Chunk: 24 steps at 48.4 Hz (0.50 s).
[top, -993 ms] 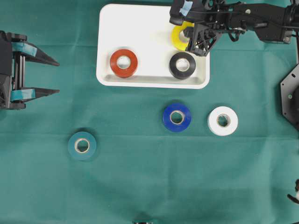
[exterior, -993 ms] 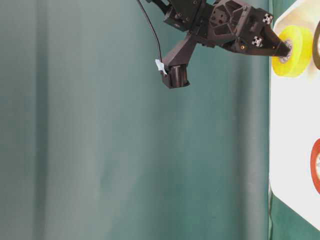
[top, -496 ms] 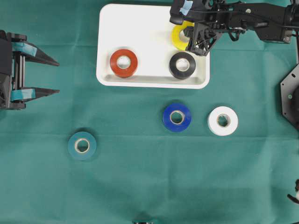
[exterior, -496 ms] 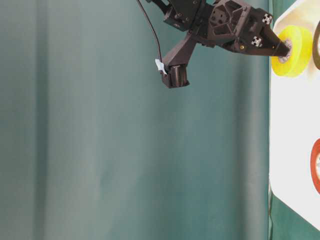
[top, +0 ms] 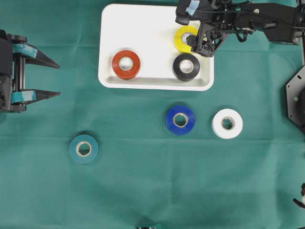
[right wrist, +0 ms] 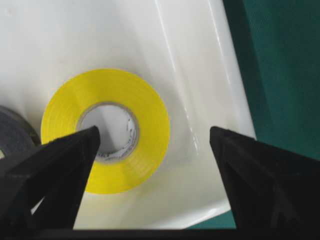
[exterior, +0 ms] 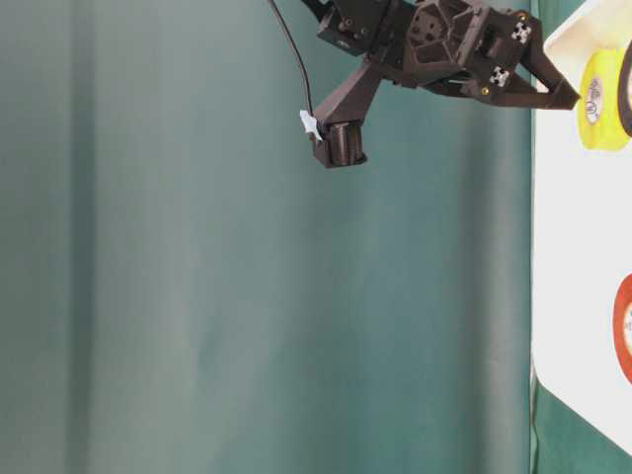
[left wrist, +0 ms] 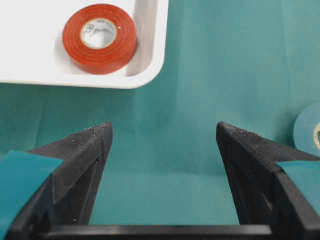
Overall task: Put the tape alternately from left to right into the white case.
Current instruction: 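Release the yellow roll in the tray and raise the right gripper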
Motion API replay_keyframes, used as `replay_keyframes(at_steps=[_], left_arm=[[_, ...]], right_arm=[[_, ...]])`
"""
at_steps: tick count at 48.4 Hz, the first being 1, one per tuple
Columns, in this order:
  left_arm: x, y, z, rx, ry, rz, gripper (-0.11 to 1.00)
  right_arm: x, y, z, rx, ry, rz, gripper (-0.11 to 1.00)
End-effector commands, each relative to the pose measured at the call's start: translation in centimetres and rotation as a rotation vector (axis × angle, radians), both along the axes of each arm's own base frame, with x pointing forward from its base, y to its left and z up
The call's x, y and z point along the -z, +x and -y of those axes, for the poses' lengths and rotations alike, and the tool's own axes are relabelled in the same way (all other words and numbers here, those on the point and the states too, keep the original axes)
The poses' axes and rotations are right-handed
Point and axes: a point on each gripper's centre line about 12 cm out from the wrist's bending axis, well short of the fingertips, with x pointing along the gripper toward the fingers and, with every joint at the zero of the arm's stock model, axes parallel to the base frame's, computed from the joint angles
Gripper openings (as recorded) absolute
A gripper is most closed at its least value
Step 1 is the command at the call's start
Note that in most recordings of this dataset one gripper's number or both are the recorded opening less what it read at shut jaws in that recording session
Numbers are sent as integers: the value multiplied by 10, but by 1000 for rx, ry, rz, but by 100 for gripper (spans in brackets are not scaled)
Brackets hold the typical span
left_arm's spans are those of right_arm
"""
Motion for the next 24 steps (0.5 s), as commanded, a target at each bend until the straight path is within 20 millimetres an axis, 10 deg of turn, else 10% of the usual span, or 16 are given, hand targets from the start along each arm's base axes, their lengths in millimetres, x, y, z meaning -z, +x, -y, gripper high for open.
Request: replay_keyframes(at_steps=[1, 24], left_arm=[[-4, 2, 0, 0, -1, 19, 80], [-9, 0, 0, 1, 2, 43, 80]], right_arm=[[-20, 1, 0, -4, -27, 53, 60], [-60, -55, -26, -11, -77, 188, 60]])
